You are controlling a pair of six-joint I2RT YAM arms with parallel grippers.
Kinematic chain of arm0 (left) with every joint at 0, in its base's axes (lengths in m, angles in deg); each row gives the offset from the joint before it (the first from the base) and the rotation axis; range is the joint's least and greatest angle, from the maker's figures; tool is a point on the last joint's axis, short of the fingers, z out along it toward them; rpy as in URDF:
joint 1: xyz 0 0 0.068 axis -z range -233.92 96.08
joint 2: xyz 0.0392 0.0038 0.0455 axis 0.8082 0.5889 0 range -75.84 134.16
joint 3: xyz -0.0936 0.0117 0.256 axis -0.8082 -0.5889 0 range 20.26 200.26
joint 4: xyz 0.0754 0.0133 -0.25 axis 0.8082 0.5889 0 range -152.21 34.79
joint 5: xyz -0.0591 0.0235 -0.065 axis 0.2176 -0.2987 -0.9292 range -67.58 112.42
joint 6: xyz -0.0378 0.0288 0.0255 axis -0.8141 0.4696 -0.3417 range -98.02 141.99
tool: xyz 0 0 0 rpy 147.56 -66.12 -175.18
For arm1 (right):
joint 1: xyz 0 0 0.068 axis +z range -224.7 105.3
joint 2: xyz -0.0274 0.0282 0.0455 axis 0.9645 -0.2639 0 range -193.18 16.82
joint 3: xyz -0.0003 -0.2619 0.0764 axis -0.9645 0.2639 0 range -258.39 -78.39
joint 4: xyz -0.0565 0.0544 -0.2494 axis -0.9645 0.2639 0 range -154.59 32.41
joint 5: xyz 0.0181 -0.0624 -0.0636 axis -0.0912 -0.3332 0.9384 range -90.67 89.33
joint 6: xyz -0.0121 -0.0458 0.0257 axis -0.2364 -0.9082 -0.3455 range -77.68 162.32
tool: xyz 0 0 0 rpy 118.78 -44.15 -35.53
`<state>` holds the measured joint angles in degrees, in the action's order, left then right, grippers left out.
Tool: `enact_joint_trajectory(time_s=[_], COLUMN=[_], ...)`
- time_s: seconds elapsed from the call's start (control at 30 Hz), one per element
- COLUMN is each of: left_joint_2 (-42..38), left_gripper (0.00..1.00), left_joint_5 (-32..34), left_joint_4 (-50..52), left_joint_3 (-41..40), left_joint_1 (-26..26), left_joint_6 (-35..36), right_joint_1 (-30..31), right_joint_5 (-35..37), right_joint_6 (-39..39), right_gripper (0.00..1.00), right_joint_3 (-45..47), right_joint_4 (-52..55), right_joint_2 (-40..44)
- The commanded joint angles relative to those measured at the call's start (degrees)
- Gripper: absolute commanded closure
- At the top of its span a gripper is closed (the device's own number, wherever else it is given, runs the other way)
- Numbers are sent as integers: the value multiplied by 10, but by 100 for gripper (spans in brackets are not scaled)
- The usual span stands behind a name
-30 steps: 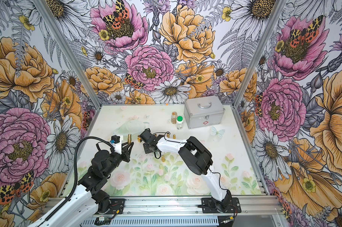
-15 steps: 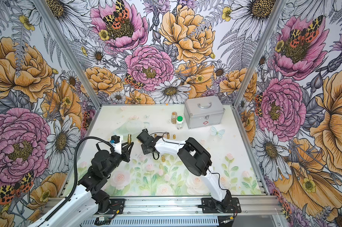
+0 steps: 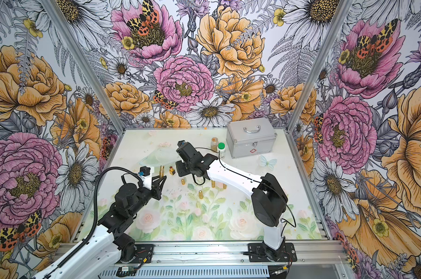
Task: Open the lipstick cap
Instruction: Place the lipstick at the center of the board.
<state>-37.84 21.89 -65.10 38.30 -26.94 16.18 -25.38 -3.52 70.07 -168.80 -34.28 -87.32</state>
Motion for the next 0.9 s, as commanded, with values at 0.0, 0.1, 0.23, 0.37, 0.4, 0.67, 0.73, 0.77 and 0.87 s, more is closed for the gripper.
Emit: enact_joint_trajectory(time_s=[0.0,0.1,0.23,0.37,0.4,0.67,0.73,0.77,0.87], left_joint_2=[16,30,44,59,62,79,82,83,83], left_gripper=[100,100,100,100,100,100,100,100,100], left_joint_5=[-46,-59,-65,-67,-67,-72,-71,-71,-70], left_joint_4=[-24,-38,-45,-48,-49,-57,-59,-60,-62], left_joint_3=[24,27,34,42,44,56,55,56,56], left_joint_1=[-4,0,9,15,15,23,25,25,26], left_joint_6=[16,18,26,33,33,37,38,39,40], right_joint_1=[-8,-10,-9,-6,-4,-3,-3,-3,-5], right_joint_5=[-122,-188,-215,-232,-233,-238,-240,-243,-245], right_joint_6=[-2,18,42,54,55,59,61,61,62], right_gripper=[53,50,47,46,46,52,55,56,60], right_joint_3=[11,10,1,-20,-23,-40,-43,-45,-48], right_joint_4=[24,24,22,21,20,11,8,7,6], right_joint_2=[31,38,34,17,14,-9,-15,-17,-21])
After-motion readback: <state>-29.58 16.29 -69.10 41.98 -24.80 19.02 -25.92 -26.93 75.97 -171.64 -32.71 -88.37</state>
